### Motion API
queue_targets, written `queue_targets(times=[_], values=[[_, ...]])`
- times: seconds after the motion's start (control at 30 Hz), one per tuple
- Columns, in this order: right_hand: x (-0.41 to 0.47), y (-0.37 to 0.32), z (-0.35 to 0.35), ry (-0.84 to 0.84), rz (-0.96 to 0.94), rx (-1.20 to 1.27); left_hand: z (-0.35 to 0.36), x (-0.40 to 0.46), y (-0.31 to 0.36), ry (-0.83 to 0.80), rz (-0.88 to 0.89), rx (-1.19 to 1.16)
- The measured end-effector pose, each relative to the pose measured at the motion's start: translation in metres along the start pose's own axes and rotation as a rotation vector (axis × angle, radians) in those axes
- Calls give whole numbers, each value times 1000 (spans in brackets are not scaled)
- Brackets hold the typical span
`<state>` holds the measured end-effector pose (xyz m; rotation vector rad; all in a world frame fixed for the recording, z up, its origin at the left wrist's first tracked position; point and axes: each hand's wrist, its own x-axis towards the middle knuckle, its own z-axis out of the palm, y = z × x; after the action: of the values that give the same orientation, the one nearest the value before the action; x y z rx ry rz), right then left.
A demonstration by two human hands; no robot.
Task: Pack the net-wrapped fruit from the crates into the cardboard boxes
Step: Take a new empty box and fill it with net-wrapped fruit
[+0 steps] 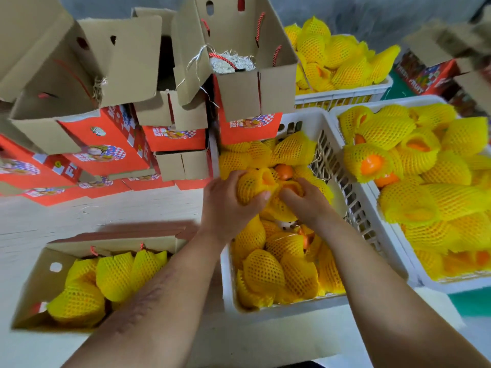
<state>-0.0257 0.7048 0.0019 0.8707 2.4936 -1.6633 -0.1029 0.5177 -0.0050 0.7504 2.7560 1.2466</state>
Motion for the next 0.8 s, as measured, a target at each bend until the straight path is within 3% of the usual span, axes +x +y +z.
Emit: queue_targets(times=[0.13,0.3,0.43,0.57,0.7,0.8], values=[[-53,-40,30,48,133,451,-18,-30,12,141,-184,-582],[-96,-67,90,-349,130,876,-76,-64,-5,339,-426,-803],[-120,-85,159,-229,-92,494,-148,-101,-46,224,-558,-879],[-134,-98,229,-141,-33,449,-202,-131,-101,47,-710,-1158],[-150,-97,276,-88,-81,278,-235,-148,-145,-47,-679,-859],[-156,-94,281,-202,-25,-19,-246,-158,-170,-344,-657,-493]])
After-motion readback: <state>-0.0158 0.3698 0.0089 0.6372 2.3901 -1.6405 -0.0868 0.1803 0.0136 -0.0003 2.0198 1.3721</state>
